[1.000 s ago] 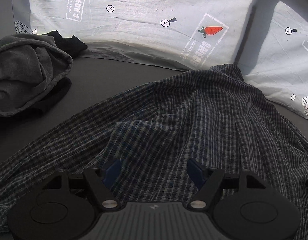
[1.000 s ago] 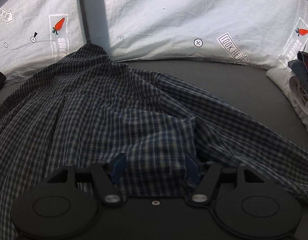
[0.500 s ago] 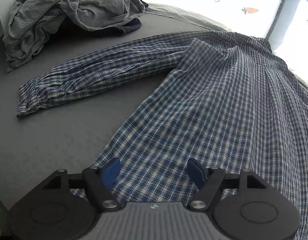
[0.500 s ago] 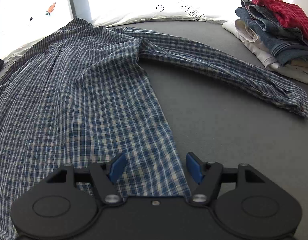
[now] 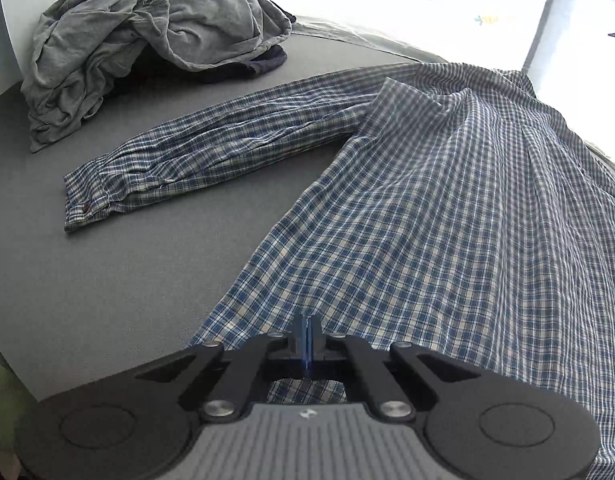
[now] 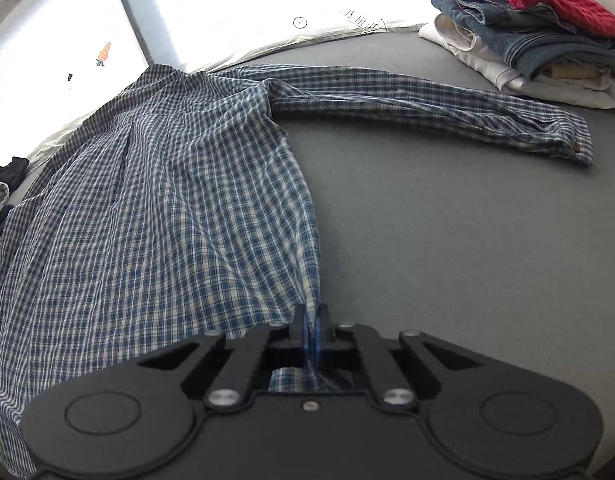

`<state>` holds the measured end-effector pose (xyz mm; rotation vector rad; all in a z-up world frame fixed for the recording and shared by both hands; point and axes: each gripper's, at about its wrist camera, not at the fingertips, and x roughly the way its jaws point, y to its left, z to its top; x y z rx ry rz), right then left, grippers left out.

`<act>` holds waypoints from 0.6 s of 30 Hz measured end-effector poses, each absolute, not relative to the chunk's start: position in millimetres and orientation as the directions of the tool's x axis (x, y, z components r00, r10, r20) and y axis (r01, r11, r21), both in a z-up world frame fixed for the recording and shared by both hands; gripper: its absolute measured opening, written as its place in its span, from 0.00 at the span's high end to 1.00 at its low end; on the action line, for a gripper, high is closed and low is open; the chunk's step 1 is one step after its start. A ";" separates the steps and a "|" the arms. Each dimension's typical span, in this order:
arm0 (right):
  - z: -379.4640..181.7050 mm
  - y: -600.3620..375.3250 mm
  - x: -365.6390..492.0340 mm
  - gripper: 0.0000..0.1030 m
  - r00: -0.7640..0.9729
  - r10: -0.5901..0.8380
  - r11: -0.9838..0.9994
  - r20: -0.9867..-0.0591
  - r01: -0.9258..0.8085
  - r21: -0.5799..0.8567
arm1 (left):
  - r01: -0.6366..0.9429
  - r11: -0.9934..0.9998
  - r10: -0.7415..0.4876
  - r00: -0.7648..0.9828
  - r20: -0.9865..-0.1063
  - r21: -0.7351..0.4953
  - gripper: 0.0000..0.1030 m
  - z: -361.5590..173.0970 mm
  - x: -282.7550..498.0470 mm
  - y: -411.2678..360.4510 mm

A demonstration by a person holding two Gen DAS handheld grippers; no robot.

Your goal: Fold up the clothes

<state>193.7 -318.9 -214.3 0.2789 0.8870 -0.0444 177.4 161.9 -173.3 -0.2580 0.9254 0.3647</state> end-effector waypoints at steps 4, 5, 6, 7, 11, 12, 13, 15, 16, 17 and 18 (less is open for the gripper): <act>-203.3 -329.3 181.1 0.97 0.653 0.121 0.935 -0.748 0.178 0.307 | -0.417 0.908 0.212 0.550 -0.808 -0.046 1.00 -157.4 166.9 170.6; -206.0 -330.3 180.6 0.97 0.645 0.116 0.935 -0.755 0.186 0.302 | -0.425 0.905 0.227 0.531 -0.816 -0.026 1.00 -160.1 165.7 172.9; -208.7 -331.3 180.1 0.96 0.637 0.111 0.935 -0.763 0.194 0.298 | -0.433 0.901 0.242 0.512 -0.824 -0.005 1.00 -162.8 164.6 175.1; -213.1 -330.9 181.0 0.96 0.620 0.106 0.934 -0.777 0.206 0.291 | -0.446 0.895 0.238 0.502 -0.832 -0.013 1.00 -165.3 162.8 177.8; -220.4 -322.6 185.9 0.87 0.574 0.069 0.948 -0.816 0.217 0.233 | -0.504 0.852 0.161 0.510 -0.845 -0.142 0.99 -172.3 153.8 186.7; -218.1 -319.5 187.0 0.78 0.573 0.057 0.957 -0.818 0.201 0.208 | -0.490 0.860 0.156 0.524 -0.837 -0.147 0.96 -169.6 154.4 183.5; -215.5 -318.2 187.1 0.72 0.577 0.049 0.964 -0.816 0.185 0.189 | -0.469 0.872 0.151 0.534 -0.832 -0.143 0.86 -166.7 157.4 179.0; -212.6 -316.5 188.4 0.55 0.584 0.029 0.972 -0.811 0.173 0.160 | -0.433 0.892 0.144 0.545 -0.826 -0.130 0.70 -163.4 167.3 167.1; -212.3 -317.7 188.7 0.56 0.584 0.030 0.973 -0.811 0.169 0.158 | -0.417 0.901 0.141 0.549 -0.824 -0.123 0.66 -162.2 172.5 161.0; -211.7 -318.8 189.2 0.55 0.583 0.031 0.973 -0.812 0.168 0.158 | -0.400 0.908 0.134 0.551 -0.823 -0.120 0.64 -161.7 177.2 154.8; -211.0 -320.8 189.3 0.54 0.584 0.027 0.973 -0.811 0.172 0.156 | -0.382 0.917 0.125 0.551 -0.825 -0.116 0.59 -162.3 182.3 147.2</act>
